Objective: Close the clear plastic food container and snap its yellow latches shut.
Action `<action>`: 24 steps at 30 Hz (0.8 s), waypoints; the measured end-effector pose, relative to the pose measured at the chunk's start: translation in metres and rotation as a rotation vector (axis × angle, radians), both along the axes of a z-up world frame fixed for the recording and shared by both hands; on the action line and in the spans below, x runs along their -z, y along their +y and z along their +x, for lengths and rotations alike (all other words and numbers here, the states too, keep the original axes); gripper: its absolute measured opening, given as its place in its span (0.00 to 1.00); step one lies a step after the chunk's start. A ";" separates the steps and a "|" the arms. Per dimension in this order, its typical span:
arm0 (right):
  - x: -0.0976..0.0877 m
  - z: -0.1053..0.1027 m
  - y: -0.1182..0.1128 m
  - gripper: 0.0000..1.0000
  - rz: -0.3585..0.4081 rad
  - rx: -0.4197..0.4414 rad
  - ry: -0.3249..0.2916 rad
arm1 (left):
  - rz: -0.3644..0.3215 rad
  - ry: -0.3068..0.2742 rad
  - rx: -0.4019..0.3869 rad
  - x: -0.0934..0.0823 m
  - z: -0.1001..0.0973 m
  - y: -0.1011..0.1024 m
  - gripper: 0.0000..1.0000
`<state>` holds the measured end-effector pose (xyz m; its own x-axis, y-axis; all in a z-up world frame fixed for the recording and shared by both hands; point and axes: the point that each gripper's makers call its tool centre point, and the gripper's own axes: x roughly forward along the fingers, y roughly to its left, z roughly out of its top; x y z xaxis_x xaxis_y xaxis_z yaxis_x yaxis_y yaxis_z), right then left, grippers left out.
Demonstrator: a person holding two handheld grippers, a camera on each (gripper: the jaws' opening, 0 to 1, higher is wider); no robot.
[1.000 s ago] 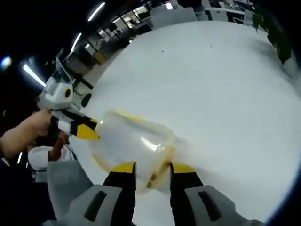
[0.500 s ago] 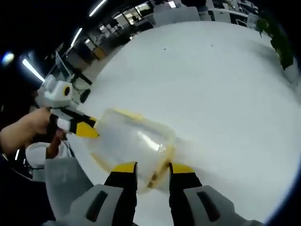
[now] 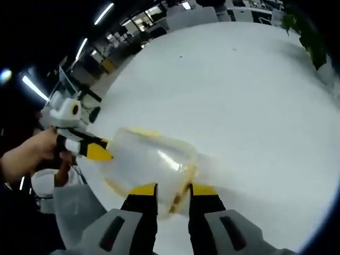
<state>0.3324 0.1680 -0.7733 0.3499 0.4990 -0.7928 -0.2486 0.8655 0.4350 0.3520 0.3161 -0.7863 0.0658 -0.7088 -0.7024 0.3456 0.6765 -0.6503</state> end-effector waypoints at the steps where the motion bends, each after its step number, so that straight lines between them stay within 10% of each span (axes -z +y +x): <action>1: 0.000 0.000 0.000 0.19 0.000 -0.003 0.006 | -0.009 0.026 -0.021 0.000 0.000 -0.001 0.22; 24: 0.001 0.002 0.004 0.21 -0.059 -0.051 0.060 | -0.004 -0.038 -0.048 -0.003 0.001 -0.008 0.26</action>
<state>0.3342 0.1716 -0.7739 0.2762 0.4666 -0.8402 -0.2679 0.8770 0.3989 0.3527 0.3077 -0.7829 0.1262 -0.7069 -0.6960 0.3371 0.6904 -0.6401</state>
